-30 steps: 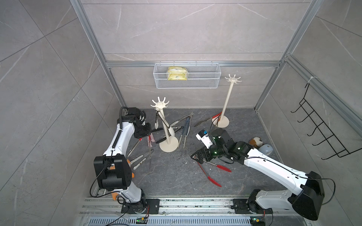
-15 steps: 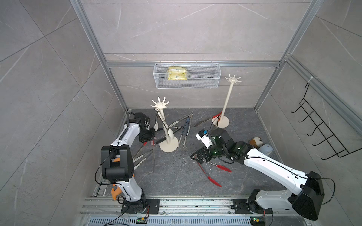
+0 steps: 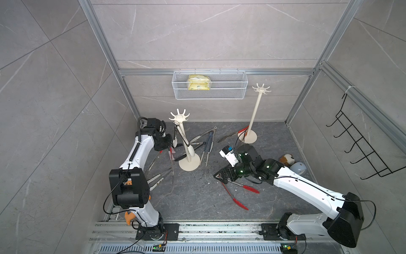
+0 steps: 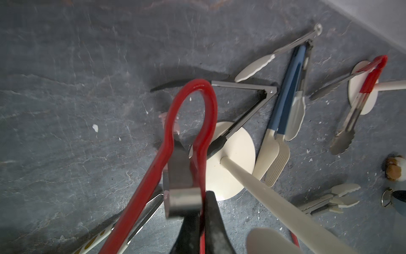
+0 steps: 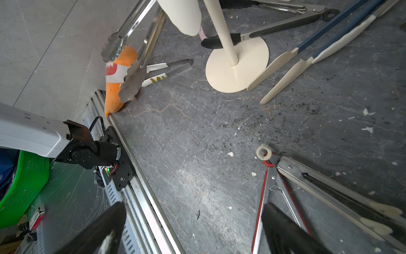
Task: Hang food tongs on kitchen utensil racks
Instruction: Hang the food tongs on the rack.
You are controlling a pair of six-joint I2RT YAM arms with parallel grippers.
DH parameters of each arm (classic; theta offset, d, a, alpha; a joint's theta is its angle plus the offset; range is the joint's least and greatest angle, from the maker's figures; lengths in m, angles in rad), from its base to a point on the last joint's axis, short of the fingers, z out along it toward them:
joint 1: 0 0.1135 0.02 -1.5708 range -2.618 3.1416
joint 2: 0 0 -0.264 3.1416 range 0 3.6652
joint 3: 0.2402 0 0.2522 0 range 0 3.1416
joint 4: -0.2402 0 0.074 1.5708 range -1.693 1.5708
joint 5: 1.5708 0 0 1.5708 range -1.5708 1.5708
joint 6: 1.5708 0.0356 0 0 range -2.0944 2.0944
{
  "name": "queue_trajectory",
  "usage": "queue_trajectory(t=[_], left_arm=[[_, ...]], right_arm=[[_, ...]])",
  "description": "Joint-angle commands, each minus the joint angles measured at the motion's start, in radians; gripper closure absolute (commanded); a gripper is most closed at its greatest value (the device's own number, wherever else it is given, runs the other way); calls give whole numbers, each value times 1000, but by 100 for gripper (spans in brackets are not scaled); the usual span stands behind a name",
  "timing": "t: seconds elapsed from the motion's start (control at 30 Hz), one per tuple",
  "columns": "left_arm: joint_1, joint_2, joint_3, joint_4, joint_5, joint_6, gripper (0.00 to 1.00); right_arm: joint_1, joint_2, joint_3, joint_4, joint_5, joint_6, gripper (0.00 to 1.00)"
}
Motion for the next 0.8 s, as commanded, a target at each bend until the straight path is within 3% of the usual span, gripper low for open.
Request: queue_trajectory(t=[0.0,0.77], left_arm=[[5,-67,72,-41,5,-5,100],[6,-227,156,-69,-75,6,100]], right_arm=[[-3,1,5,16,3,-12,2],[-4,4,18,10,-8,-29,2]])
